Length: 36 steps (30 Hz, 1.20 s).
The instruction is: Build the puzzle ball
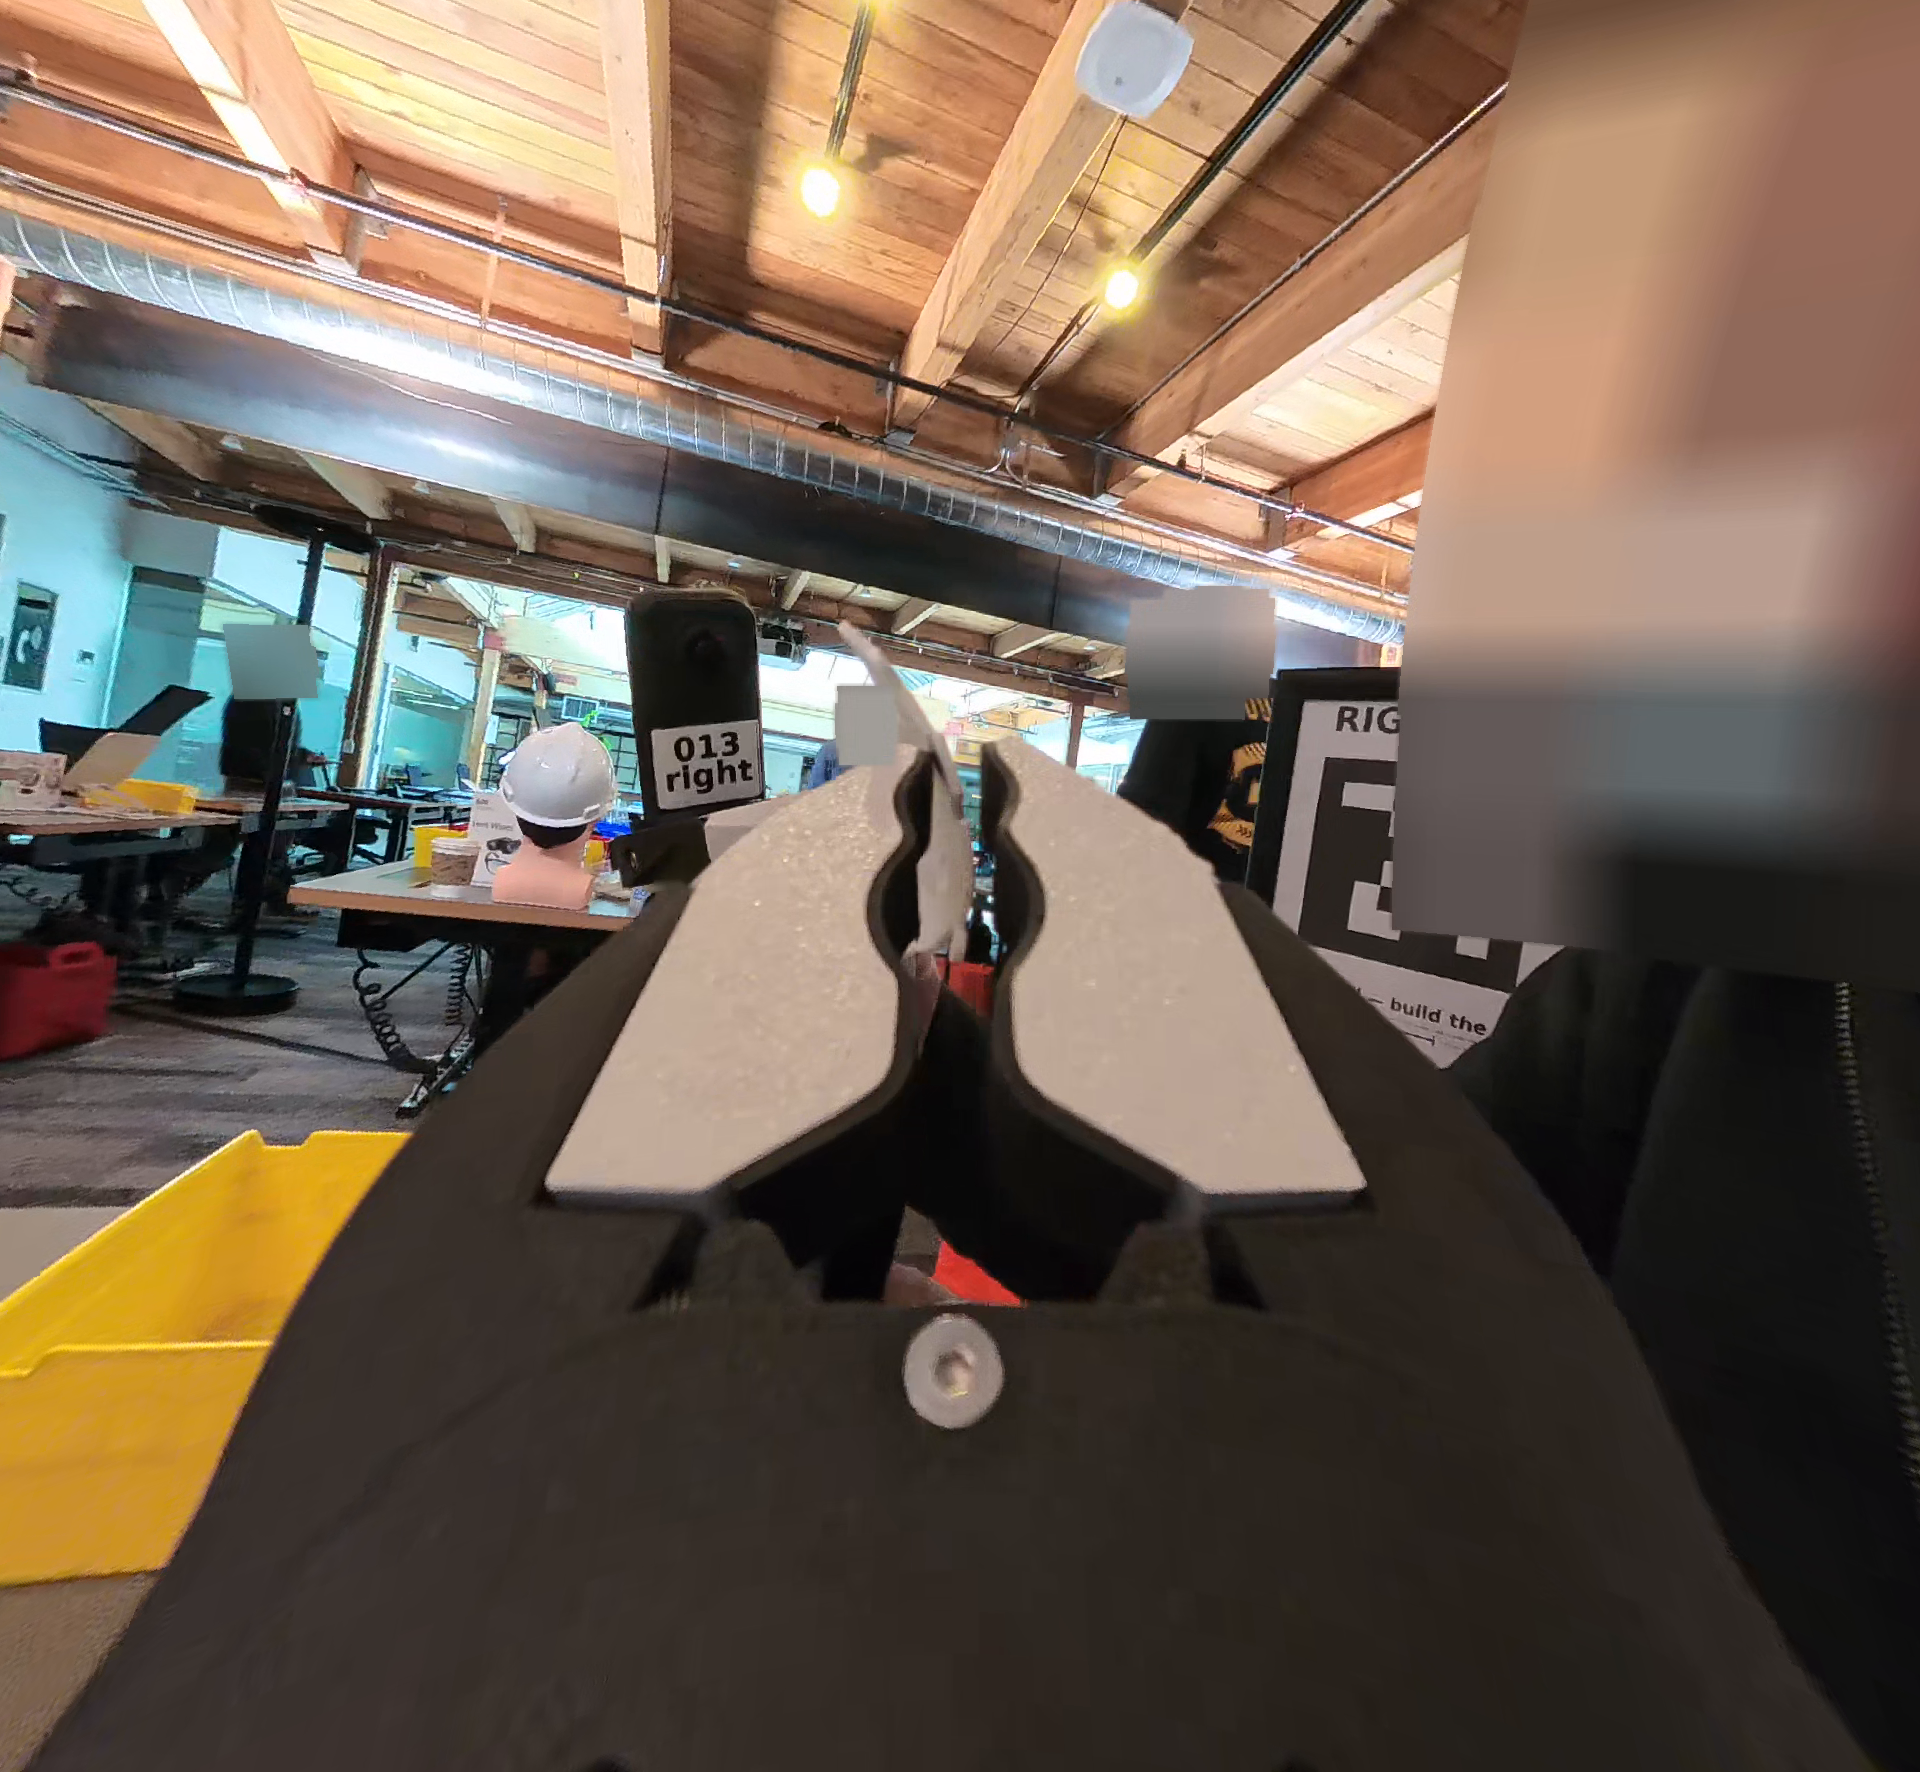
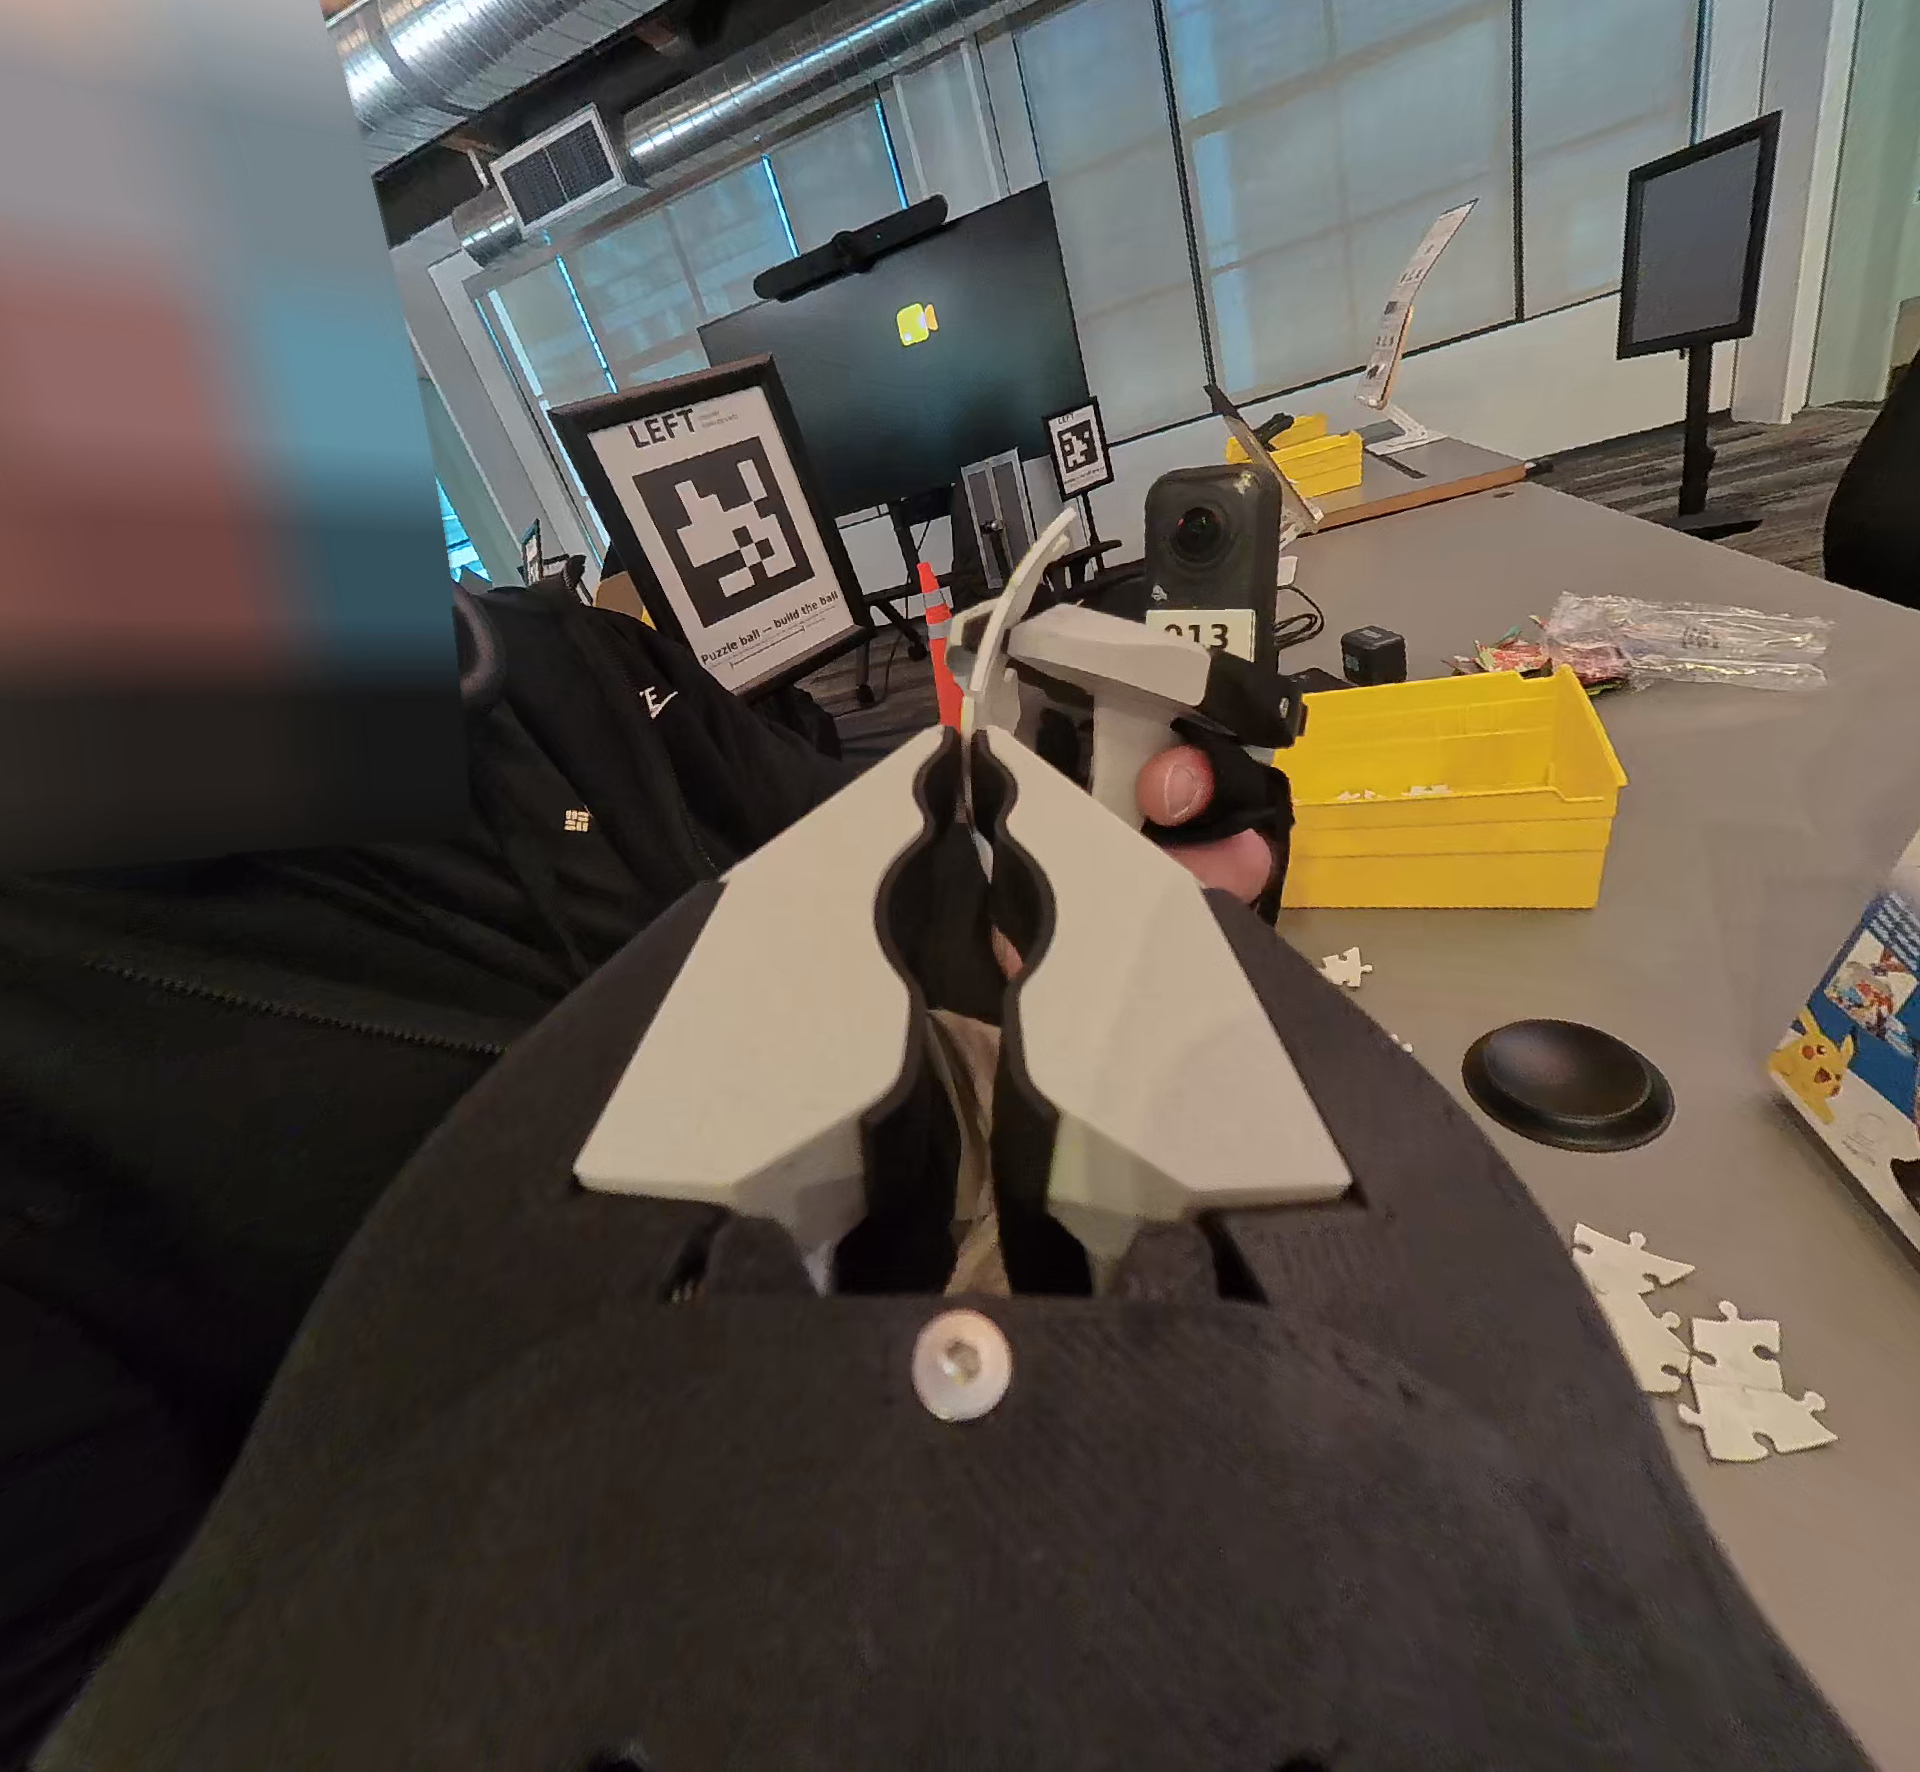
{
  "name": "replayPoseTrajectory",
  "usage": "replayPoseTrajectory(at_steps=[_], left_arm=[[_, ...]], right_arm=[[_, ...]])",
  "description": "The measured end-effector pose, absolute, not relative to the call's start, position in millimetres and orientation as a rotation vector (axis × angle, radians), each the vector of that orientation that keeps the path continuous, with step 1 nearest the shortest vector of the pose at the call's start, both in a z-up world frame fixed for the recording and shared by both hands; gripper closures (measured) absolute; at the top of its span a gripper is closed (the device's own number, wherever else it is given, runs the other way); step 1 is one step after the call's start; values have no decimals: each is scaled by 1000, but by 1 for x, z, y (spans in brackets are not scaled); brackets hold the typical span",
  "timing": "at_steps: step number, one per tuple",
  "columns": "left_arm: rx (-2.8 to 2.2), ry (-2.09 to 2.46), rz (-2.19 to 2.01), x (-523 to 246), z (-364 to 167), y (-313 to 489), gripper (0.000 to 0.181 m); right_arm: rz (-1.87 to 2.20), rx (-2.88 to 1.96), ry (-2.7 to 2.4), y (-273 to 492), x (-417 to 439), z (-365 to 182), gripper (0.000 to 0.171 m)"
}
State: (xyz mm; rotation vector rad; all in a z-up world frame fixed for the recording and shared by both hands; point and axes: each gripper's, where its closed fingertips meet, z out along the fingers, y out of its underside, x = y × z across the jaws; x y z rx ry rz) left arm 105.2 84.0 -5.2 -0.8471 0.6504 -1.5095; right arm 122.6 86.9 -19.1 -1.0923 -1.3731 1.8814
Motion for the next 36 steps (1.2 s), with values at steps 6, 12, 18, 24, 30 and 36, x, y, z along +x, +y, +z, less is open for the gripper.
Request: replayPoseTrajectory(at_steps=[6, 12, 18, 24, 30, 36], left_arm=[[-846, 628, -1539, 103, -1, 87, 177], [-870, 653, -1495, 105, -3, 85, 179], [-857, 677, -1465, 103, 2, 86, 175], [-881, 702, -1412, 103, 1, 89, 178], [-900, 703, -1390, 105, 1, 89, 179], [-867, 674, -1492, 100, 2, 92, 174]], right_arm=[[1873, -1092, -1381, 87, 124, -20, 171], [1879, -1093, -1373, 88, 126, -19, 170], [1878, -1090, -1347, 89, 124, -15, 171], [1880, -1089, -1327, 91, 125, -13, 171], [1894, -1081, -1301, 94, 125, -11, 171], [1890, -1088, -1269, 98, 123, -9, 171]])
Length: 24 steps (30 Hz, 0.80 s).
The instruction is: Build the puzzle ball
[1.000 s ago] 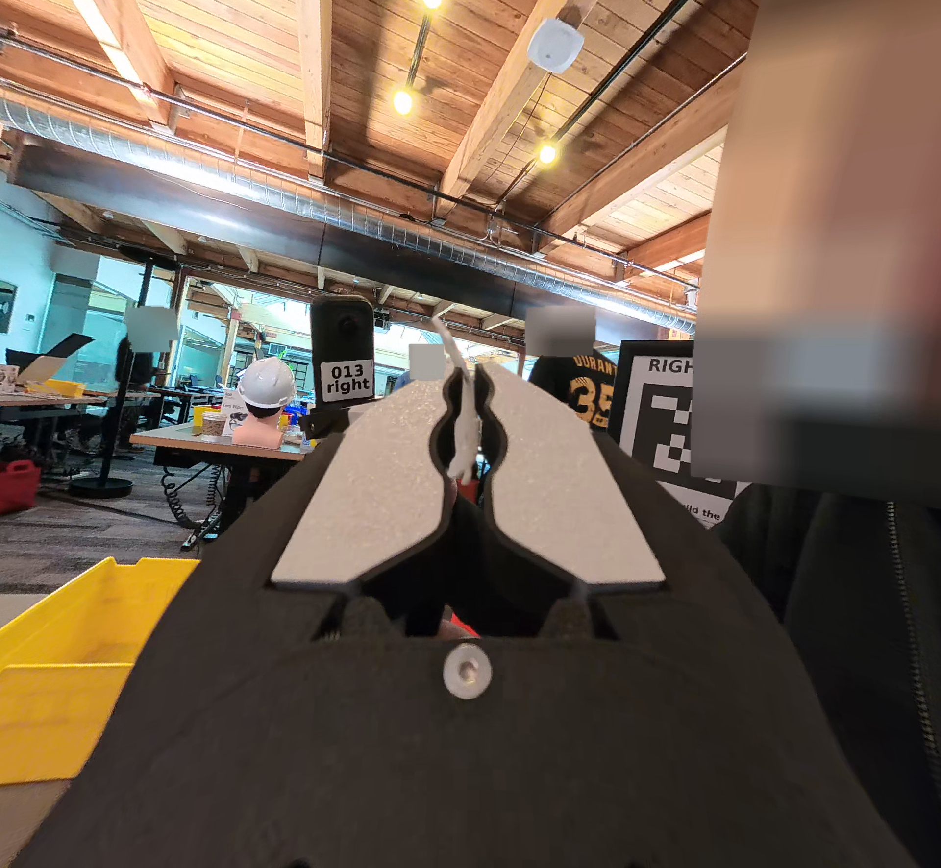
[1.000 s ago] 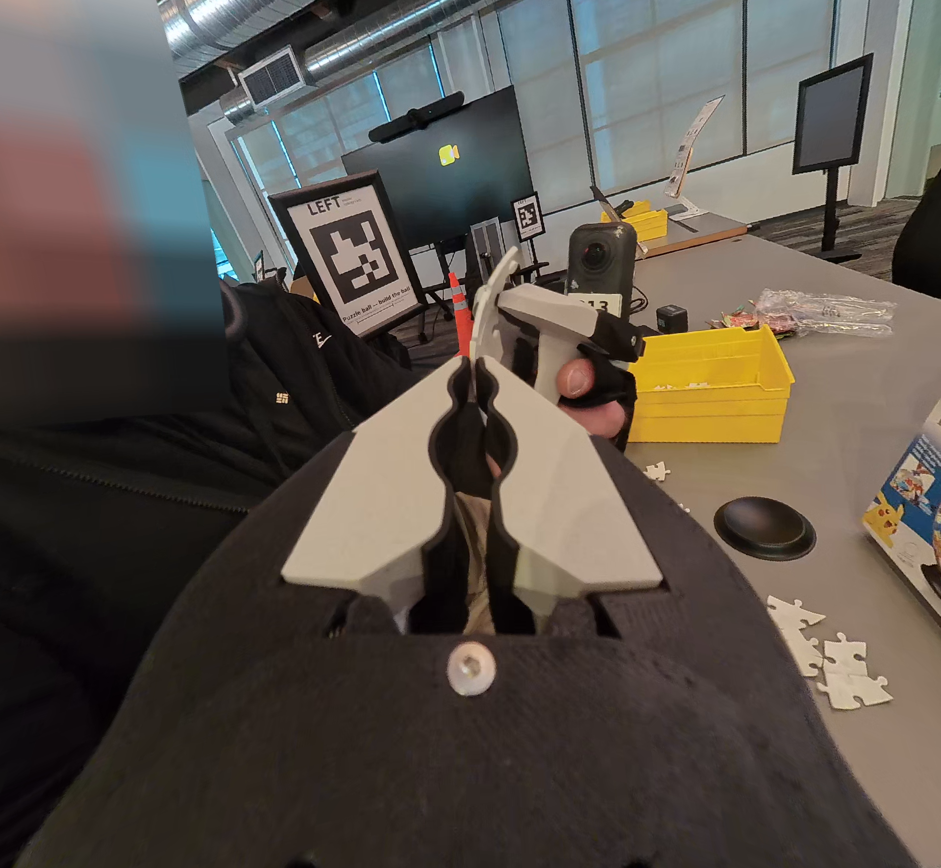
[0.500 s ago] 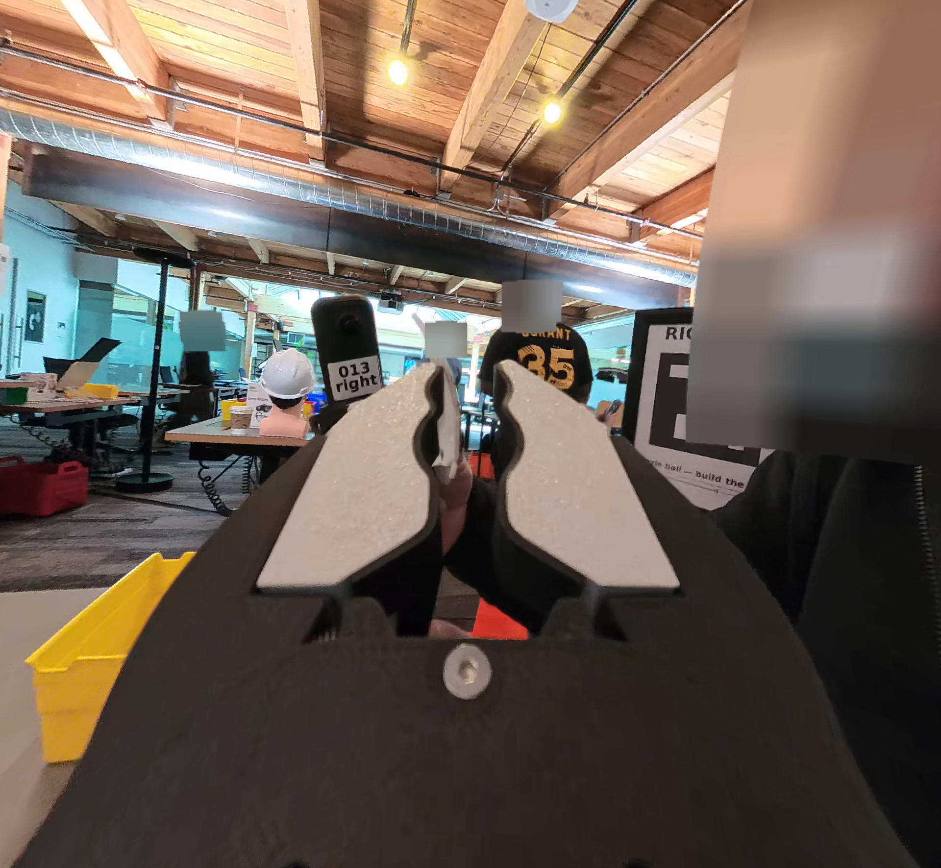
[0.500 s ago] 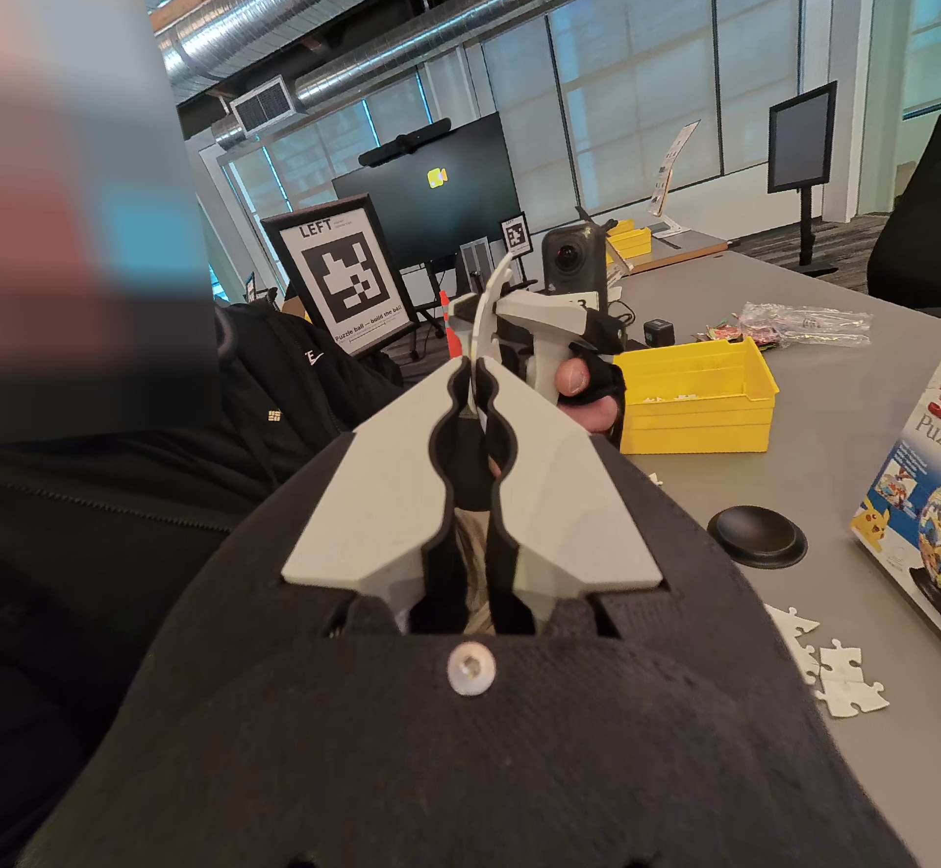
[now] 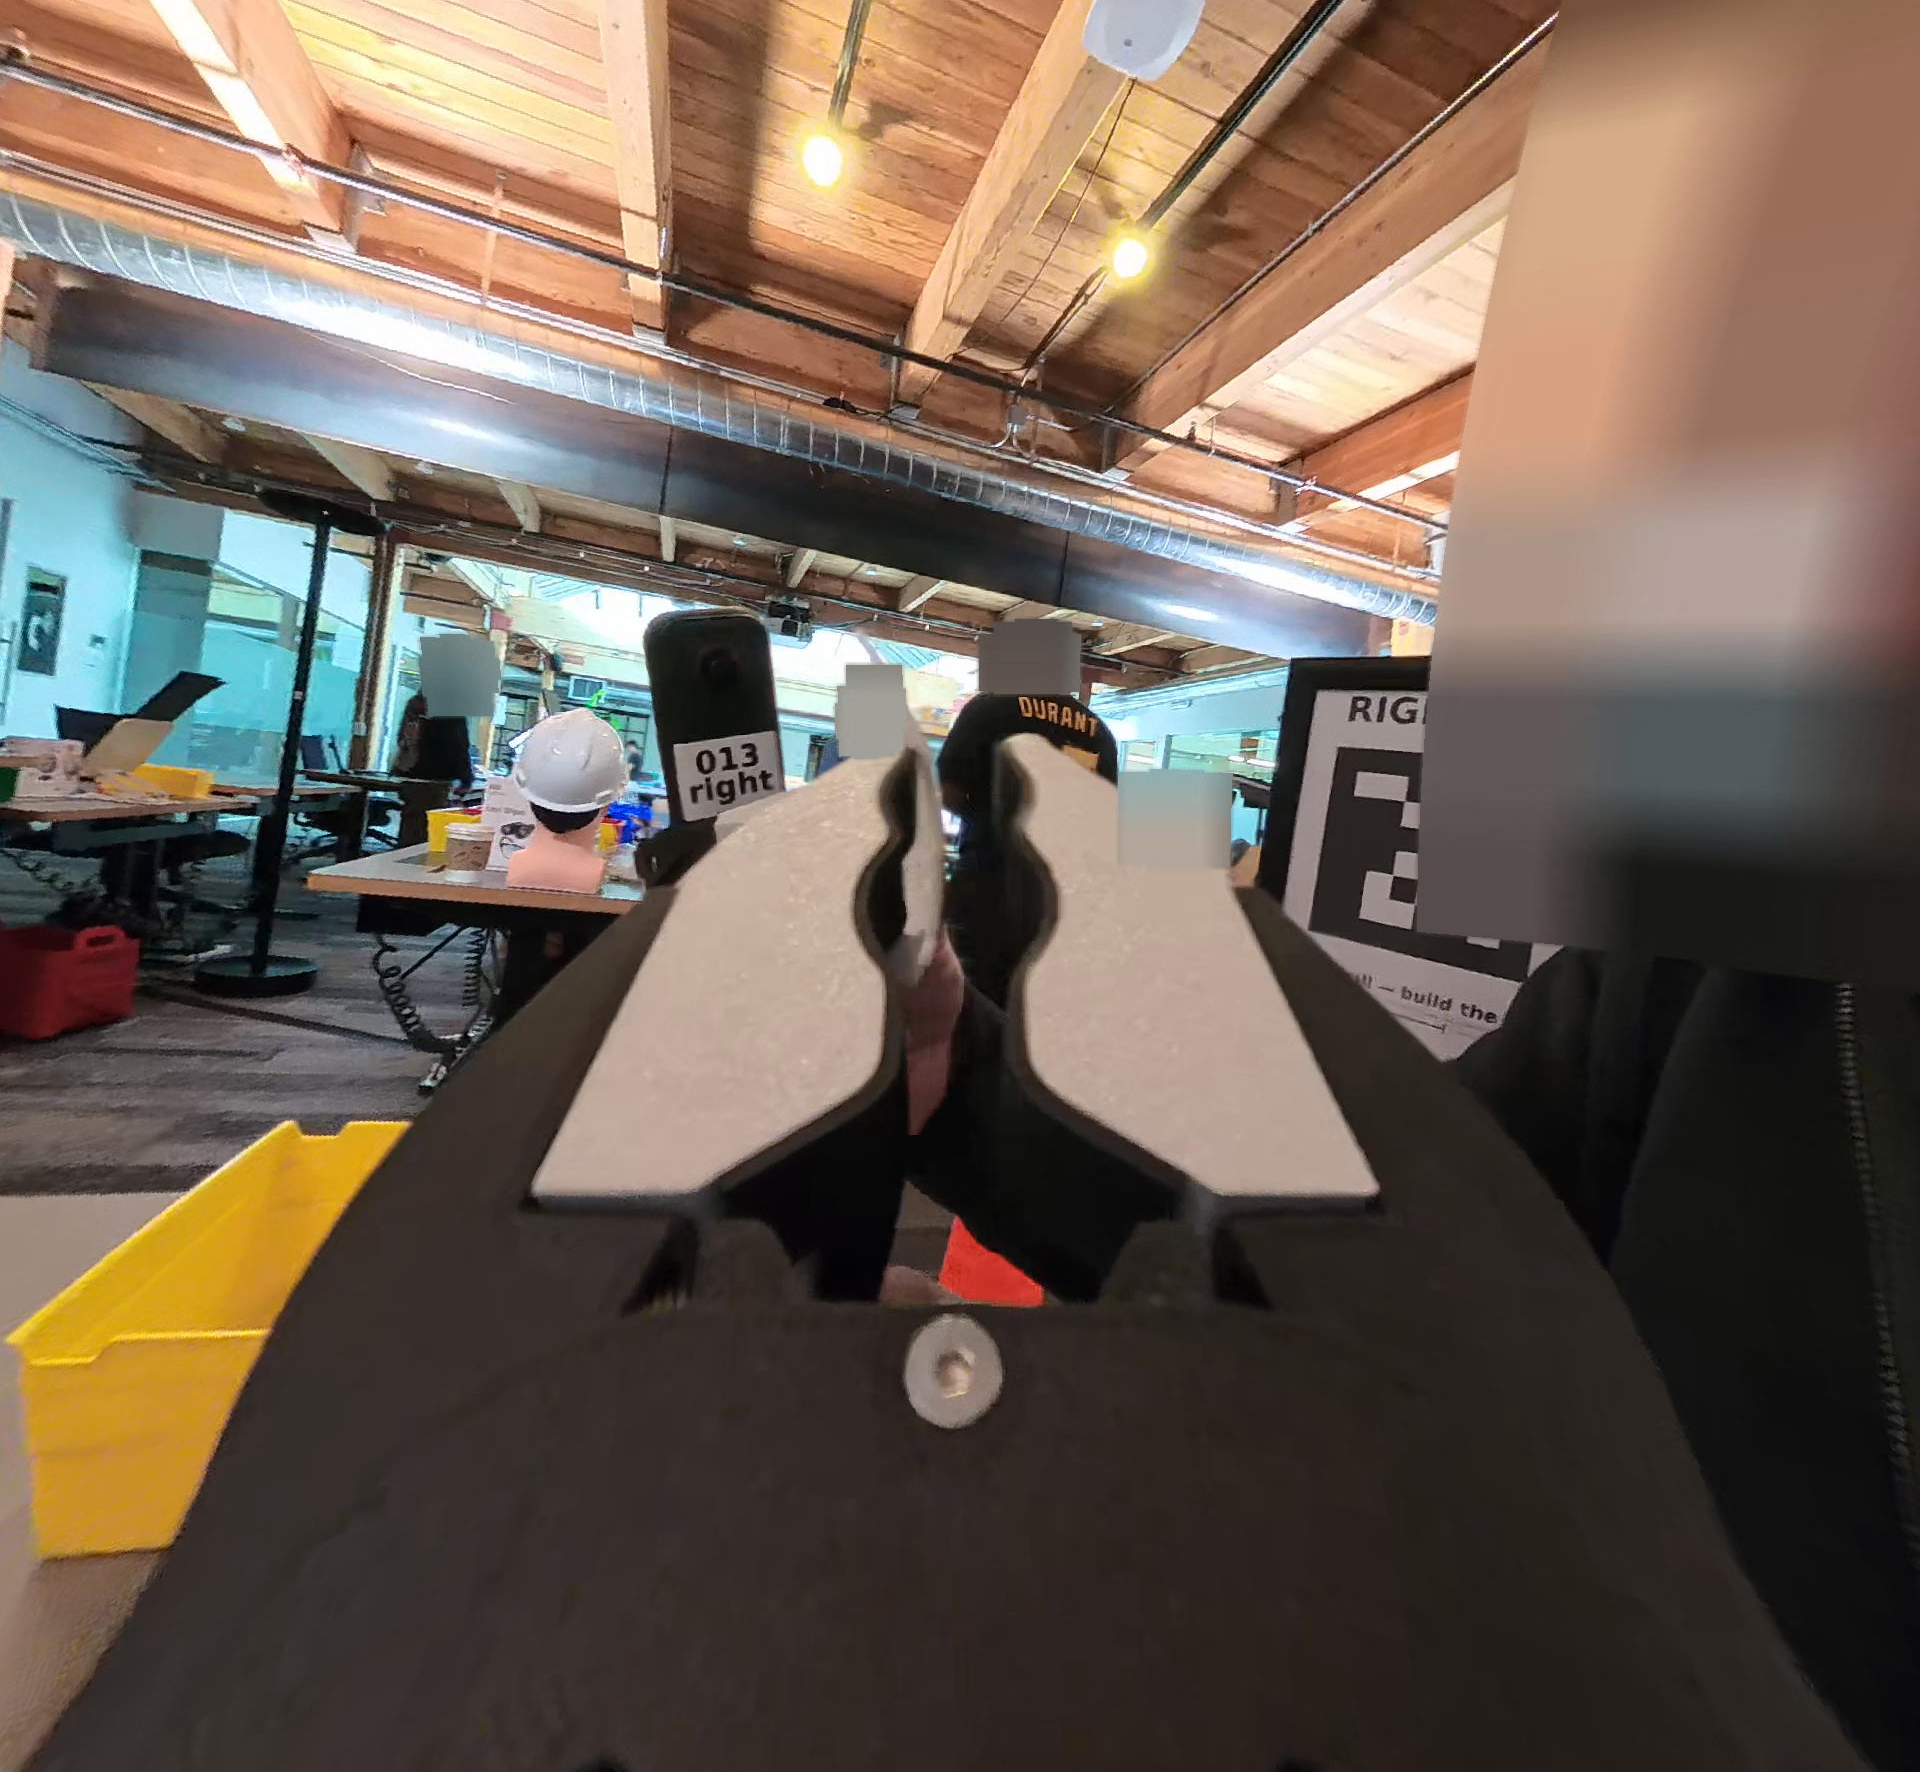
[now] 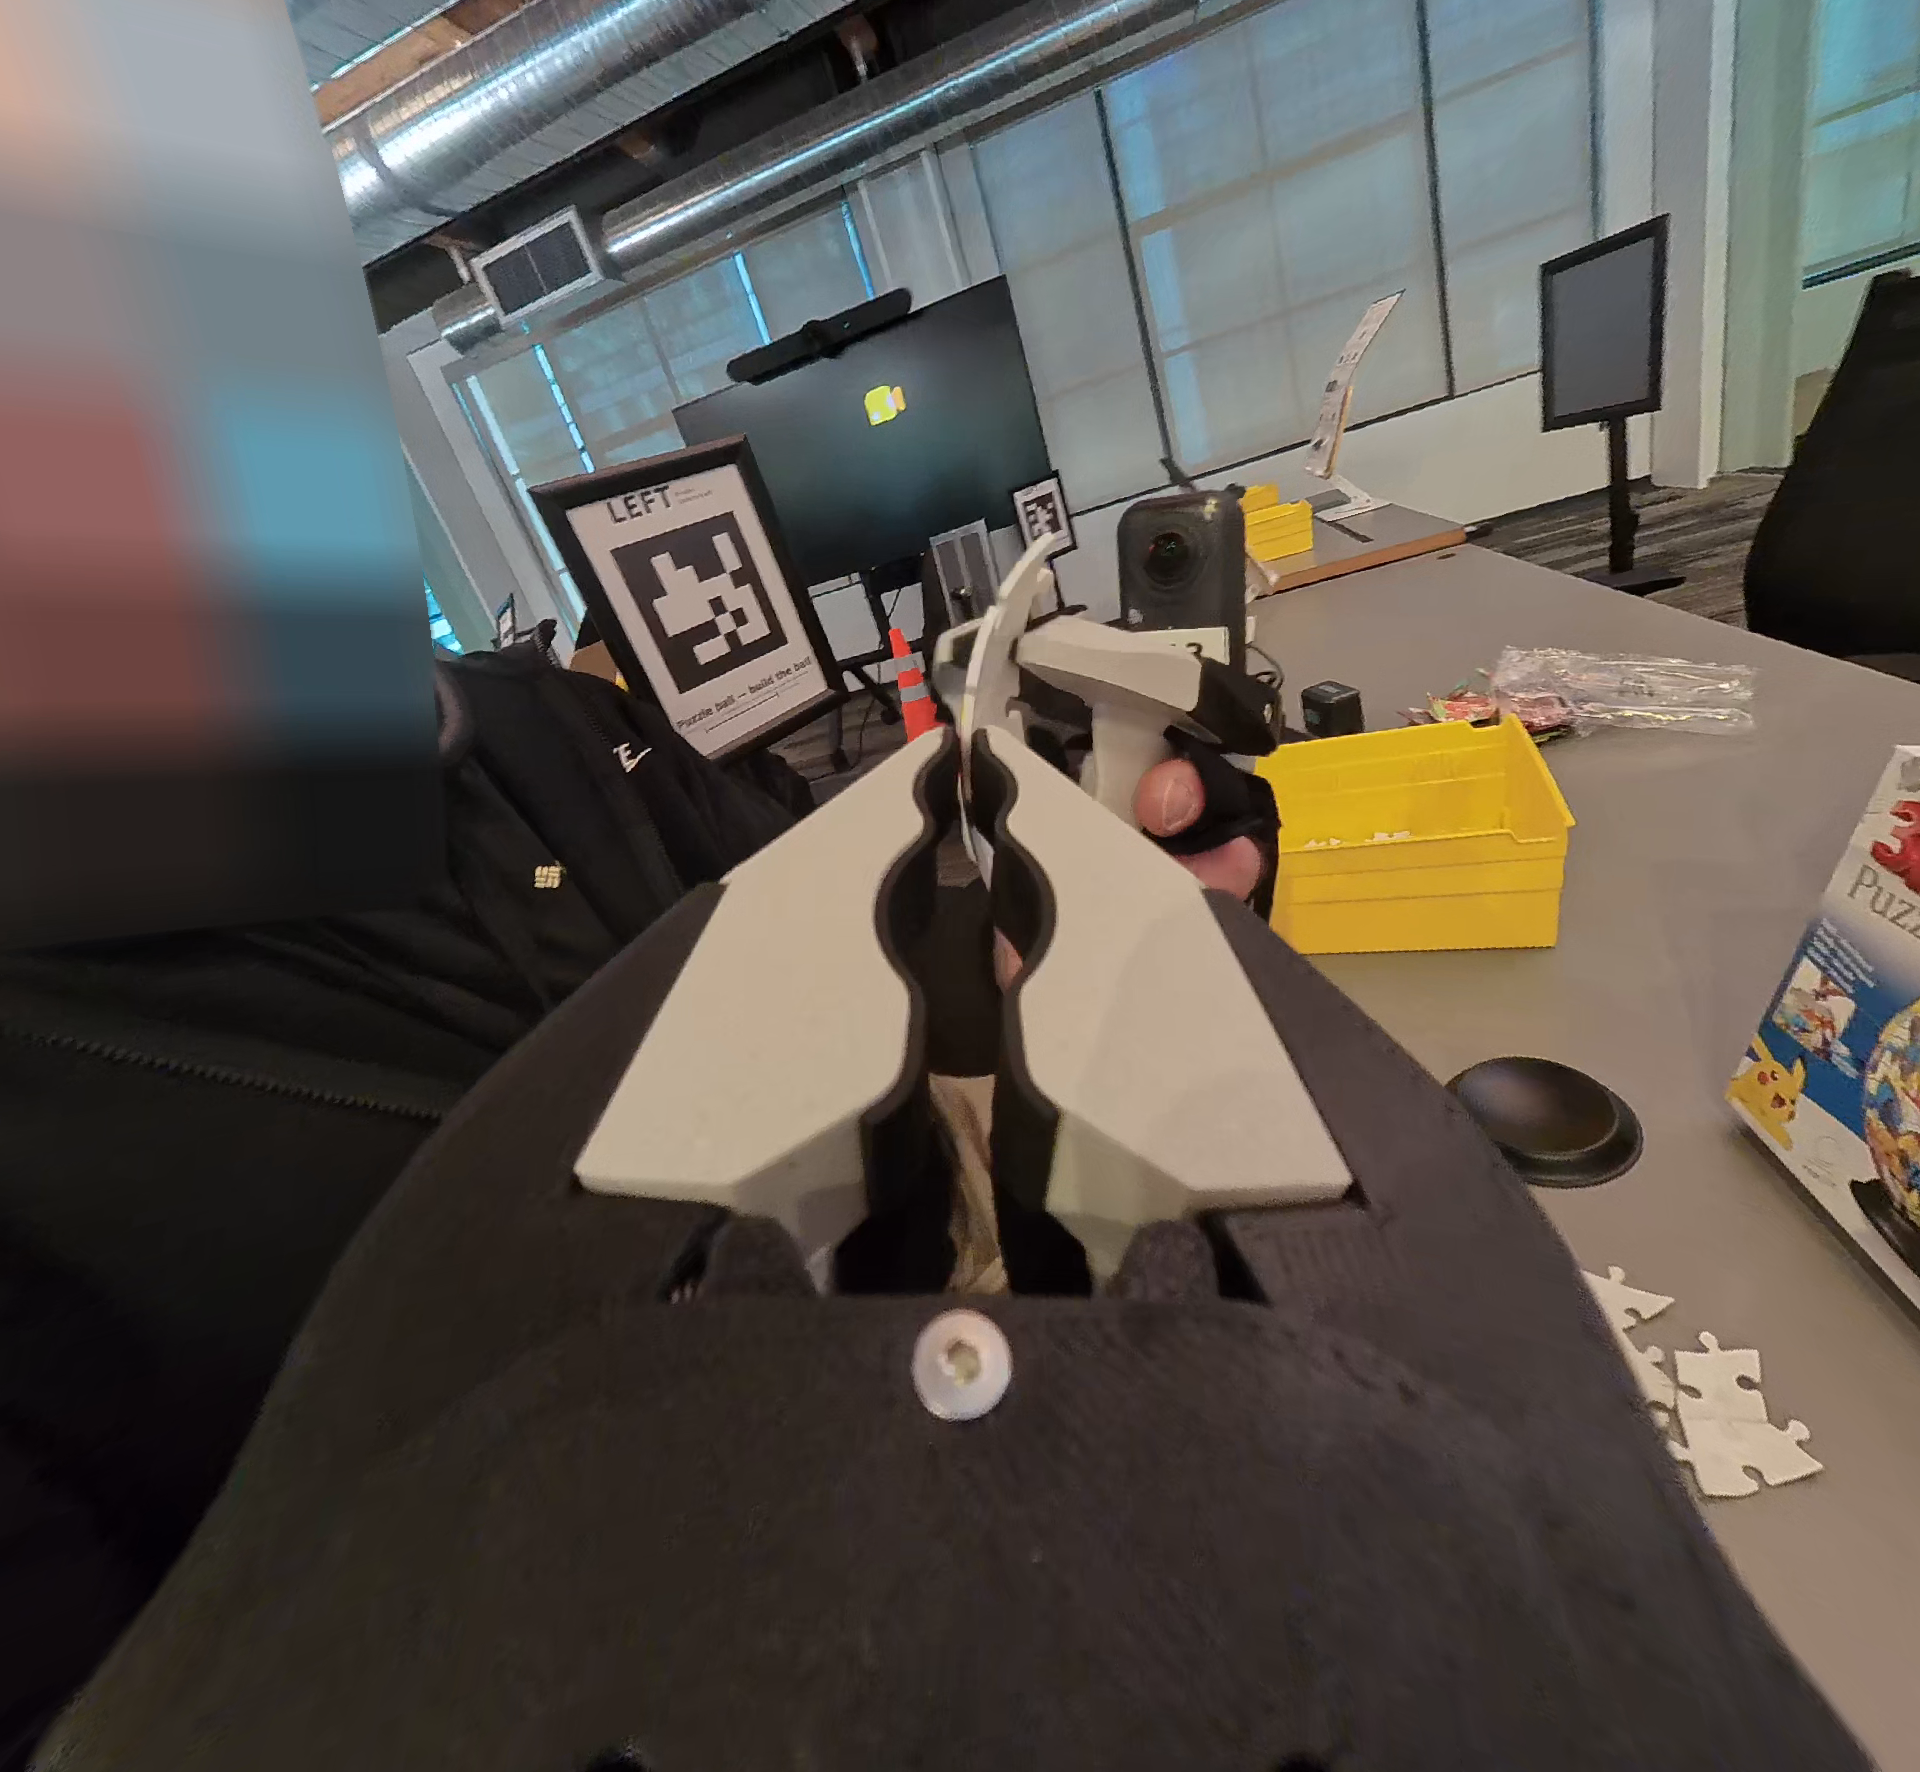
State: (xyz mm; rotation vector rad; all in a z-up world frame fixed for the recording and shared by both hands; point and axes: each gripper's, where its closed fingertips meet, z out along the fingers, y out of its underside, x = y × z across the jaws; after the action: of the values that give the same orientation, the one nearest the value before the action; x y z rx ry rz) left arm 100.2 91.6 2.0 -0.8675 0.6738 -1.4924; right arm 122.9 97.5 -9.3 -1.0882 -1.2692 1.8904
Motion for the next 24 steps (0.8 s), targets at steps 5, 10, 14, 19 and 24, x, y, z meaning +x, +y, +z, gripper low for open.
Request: replayPoseTrajectory(at_steps=[5, 10, 14, 19, 24], left_arm=[[-897, 679, -1481, 99, -3, 97, 171], [-917, 671, -1490, 101, -8, 101, 179], [-929, 647, -1477, 101, -10, 102, 179], [-929, 570, -1504, 94, -12, 105, 179], [-912, 536, -1609, 89, -9, 102, 179]], right_arm=[[1920, -1106, -1237, 104, 125, -11, 171], [1924, -1117, -1241, 104, 123, -13, 171], [1919, -1139, -1235, 106, 123, -15, 171], [1888, -1162, -1219, 109, 116, -17, 171], [1806, -1144, -1232, 106, 111, -13, 170]])
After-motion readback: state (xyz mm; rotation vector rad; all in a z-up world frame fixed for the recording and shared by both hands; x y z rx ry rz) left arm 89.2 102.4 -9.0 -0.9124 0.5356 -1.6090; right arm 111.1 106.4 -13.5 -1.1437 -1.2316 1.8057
